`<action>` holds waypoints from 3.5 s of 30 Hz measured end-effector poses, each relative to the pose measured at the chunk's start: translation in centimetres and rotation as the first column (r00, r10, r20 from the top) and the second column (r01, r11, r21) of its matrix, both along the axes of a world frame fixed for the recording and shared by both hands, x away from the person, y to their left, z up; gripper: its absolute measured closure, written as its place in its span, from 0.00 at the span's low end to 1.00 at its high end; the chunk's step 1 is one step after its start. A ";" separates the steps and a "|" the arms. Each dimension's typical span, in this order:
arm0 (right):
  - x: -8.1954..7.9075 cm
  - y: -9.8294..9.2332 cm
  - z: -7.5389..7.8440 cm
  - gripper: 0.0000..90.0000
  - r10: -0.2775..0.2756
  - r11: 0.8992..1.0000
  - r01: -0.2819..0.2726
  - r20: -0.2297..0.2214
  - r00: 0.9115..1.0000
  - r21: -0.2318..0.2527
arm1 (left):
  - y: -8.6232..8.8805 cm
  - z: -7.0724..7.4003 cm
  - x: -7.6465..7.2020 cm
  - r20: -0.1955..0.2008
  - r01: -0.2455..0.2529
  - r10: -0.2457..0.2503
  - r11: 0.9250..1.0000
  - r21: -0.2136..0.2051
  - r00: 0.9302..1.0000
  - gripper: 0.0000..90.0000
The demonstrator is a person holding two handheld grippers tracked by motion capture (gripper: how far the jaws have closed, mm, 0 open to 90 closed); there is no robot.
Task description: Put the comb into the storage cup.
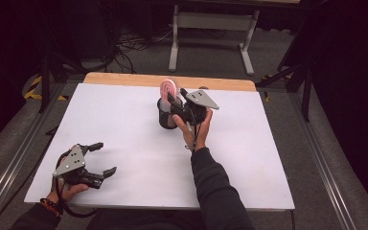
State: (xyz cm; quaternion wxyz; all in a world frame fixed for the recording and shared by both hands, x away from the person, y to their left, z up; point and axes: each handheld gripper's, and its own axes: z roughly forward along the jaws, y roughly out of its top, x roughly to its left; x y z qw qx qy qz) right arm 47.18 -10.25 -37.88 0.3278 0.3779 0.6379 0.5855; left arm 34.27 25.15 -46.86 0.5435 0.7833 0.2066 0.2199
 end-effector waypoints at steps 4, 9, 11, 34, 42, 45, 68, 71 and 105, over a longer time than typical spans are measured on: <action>-0.1 0.1 0.0 0.47 -0.004 1.000 0.004 0.002 1.000 -0.010 | 0.0 0.0 0.0 -0.004 0.003 -0.003 1.000 0.001 1.000 0.07; 0.1 0.0 0.0 0.37 -0.015 1.000 0.015 -0.017 1.000 -0.028 | -0.1 -0.1 0.1 -0.007 0.007 -0.007 1.000 0.006 1.000 0.07; 0.1 -0.2 0.0 0.34 -0.021 0.999 0.021 -0.023 1.000 -0.026 | -0.1 -0.1 0.1 -0.008 0.008 -0.008 1.000 0.004 1.000 0.07; -0.1 -0.2 -0.3 0.28 -0.008 0.995 0.003 -0.051 0.999 -0.103 | 0.0 0.0 0.1 -0.002 0.025 -0.025 1.000 0.002 1.000 0.06; -0.5 -0.1 -0.2 0.28 0.005 0.994 -0.010 -0.047 0.999 -0.113 | 0.1 0.0 0.1 0.001 0.027 -0.027 1.000 -0.002 1.000 0.06; -0.7 -0.1 0.0 0.27 0.005 0.993 -0.009 -0.039 0.999 -0.121 | 0.1 0.0 0.1 0.002 0.028 -0.028 1.000 -0.003 1.000 0.06; -1.6 -0.5 1.6 0.27 -0.003 0.984 0.005 0.014 1.000 -0.180 | 0.0 0.0 0.1 -0.003 0.024 -0.024 1.000 -0.010 1.000 0.06; -1.7 -0.6 1.8 0.27 -0.003 0.983 0.007 0.023 1.000 -0.183 | 0.1 0.0 0.1 0.001 0.025 -0.025 1.000 -0.008 1.000 0.06; -3.7 -1.9 2.9 0.27 0.006 0.974 0.011 0.077 0.997 -0.225 | 0.0 0.0 0.2 0.001 0.017 -0.017 1.000 -0.001 1.000 0.06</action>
